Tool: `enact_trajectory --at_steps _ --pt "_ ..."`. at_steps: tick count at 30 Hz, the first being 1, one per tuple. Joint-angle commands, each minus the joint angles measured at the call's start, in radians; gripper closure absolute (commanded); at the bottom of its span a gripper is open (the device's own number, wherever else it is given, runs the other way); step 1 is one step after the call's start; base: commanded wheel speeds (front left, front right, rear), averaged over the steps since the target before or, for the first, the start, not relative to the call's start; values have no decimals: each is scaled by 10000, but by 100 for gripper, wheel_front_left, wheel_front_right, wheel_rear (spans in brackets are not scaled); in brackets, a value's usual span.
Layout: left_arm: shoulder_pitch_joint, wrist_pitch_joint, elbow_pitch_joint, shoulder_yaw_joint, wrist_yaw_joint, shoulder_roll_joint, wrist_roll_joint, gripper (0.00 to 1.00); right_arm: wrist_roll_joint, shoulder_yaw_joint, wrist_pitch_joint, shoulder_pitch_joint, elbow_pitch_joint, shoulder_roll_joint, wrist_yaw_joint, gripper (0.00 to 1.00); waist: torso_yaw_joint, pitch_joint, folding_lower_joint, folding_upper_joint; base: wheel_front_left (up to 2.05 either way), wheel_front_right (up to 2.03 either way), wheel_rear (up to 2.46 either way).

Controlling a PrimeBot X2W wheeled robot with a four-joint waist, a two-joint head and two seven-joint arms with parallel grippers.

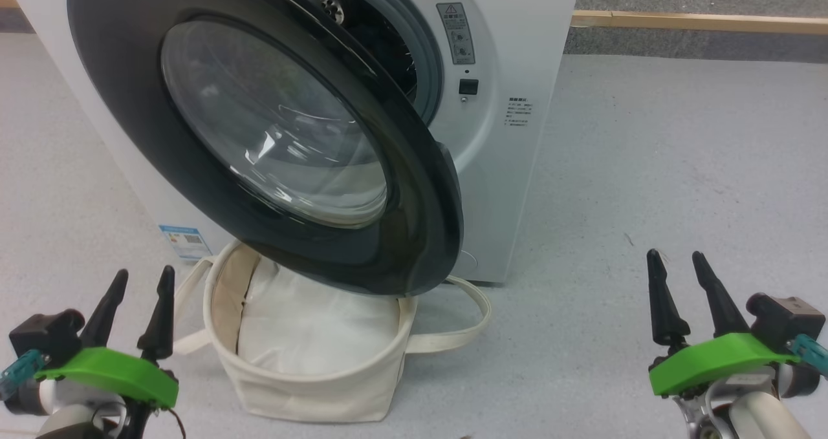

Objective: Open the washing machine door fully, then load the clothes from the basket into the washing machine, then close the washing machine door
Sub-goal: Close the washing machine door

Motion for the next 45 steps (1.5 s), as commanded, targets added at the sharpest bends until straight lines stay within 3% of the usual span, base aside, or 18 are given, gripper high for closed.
enact_trajectory --at_steps 1,19,20,21,22,28,39,45 --pt "-436 -120 -358 440 -56 307 85 0 -85 69 -124 -67 -319 -110 4 0 -1 -7 0 0 0 0 0" --pt "-346 -121 -567 805 -57 255 120 0 -46 134 -124 -49 -291 -155 4 0 95 -60 0 0 0 0 0" --pt "-356 -121 -588 845 -57 257 104 0 -51 141 -124 -62 -314 -180 4 8 115 -66 0 0 0 0 0" --pt "-367 -122 -617 896 -57 261 85 0 -55 142 -124 -77 -349 -215 4 98 140 -72 0 0 0 0 0" --pt "-382 -122 -639 951 -57 273 73 0 -76 115 -124 -99 -407 -262 4 100 179 -78 0 0 0 0 0" --pt "-549 -122 -738 1014 -57 325 112 0 -258 53 -124 -283 -836 -439 4 100 616 -110 0 0 0 0 0" --pt "-671 -122 -570 885 -57 323 -41 0 86 4098 -24 -1866 -450 -377 4 100 1588 -47 0 0 0 0 0" --pt "-800 -122 -638 587 -57 147 -128 0 481 5112 -26 -2918 467 -233 4 100 2096 99 0 0 0 0 0"
